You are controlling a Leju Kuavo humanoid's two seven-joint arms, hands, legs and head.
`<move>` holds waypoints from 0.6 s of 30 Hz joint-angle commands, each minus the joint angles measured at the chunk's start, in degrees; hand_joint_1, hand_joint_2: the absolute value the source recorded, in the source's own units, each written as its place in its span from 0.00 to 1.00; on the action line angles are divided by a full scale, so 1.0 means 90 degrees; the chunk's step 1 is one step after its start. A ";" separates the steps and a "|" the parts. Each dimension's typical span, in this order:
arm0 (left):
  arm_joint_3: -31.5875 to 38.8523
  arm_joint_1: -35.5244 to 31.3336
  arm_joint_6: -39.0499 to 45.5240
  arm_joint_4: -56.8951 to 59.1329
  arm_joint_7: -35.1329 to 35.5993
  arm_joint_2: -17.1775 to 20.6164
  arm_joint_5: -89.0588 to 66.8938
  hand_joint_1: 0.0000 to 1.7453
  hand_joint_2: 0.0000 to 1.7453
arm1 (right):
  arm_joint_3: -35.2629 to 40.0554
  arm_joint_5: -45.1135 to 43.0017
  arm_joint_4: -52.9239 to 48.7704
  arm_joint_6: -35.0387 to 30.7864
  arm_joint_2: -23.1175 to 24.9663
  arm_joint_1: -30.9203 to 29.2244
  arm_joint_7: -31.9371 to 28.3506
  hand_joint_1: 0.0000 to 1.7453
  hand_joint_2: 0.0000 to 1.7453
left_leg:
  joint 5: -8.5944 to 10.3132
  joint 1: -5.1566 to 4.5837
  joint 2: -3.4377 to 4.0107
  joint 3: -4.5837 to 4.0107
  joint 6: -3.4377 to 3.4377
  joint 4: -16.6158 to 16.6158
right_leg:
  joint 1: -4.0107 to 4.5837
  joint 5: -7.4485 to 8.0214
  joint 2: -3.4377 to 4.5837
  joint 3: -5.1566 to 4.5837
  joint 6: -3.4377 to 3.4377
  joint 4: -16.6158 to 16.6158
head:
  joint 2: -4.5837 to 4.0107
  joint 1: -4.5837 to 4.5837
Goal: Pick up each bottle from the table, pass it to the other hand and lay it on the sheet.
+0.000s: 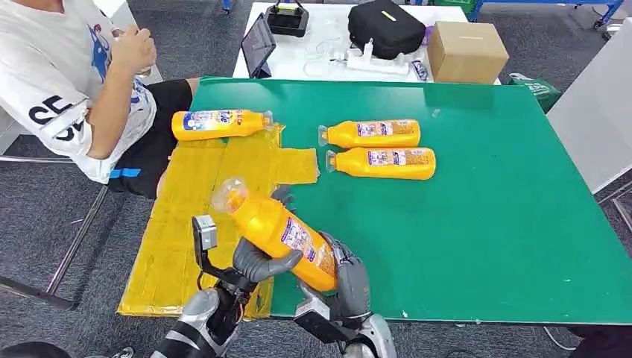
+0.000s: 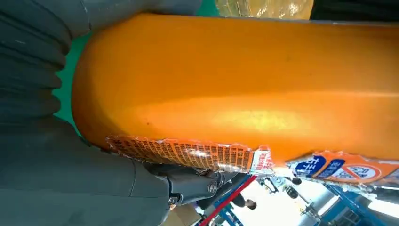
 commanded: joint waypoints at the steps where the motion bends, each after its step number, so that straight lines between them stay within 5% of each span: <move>1: -0.0255 -0.0138 -0.0345 0.0221 0.0007 0.0175 0.0149 0.17 1.00 | 0.0370 0.0063 0.0832 0.0036 -0.0035 -0.0355 0.0070 1.00 1.00 | -0.0002 0.0011 0.0008 0.0017 -0.0008 -0.0004 | 0.0012 0.0003 0.0000 0.0019 -0.0013 -0.0010 | 0.0000 -0.0002; 3: -0.0216 -0.0121 -0.0596 0.0224 0.0024 0.0147 0.0388 0.95 1.00 | 0.0397 0.0129 0.0970 -0.0003 -0.0025 -0.0408 0.0084 1.00 1.00 | -0.0006 0.0021 0.0013 0.0034 -0.0015 -0.0005 | 0.0025 0.0003 -0.0002 0.0037 -0.0025 -0.0017 | 0.0000 0.0000; 4: -0.0213 -0.0116 -0.0716 0.0231 0.0066 0.0147 0.0521 1.00 1.00 | 0.0396 0.0197 0.1015 -0.0005 -0.0023 -0.0424 0.0114 1.00 1.00 | -0.0003 0.0012 0.0009 0.0019 -0.0009 -0.0004 | 0.0014 0.0003 0.0000 0.0021 -0.0015 -0.0012 | 0.0000 -0.0002; 18: -0.0552 -0.0092 -0.1344 0.0249 0.0215 0.0307 0.1169 1.00 1.00 | -0.0341 0.1224 0.1354 -0.0005 0.0274 -0.0433 0.0056 1.00 1.00 | -0.0001 0.0011 0.0002 0.0018 -0.0008 -0.0003 | 0.0013 -0.0002 -0.0017 0.0020 -0.0014 -0.0009 | 0.0000 -0.0002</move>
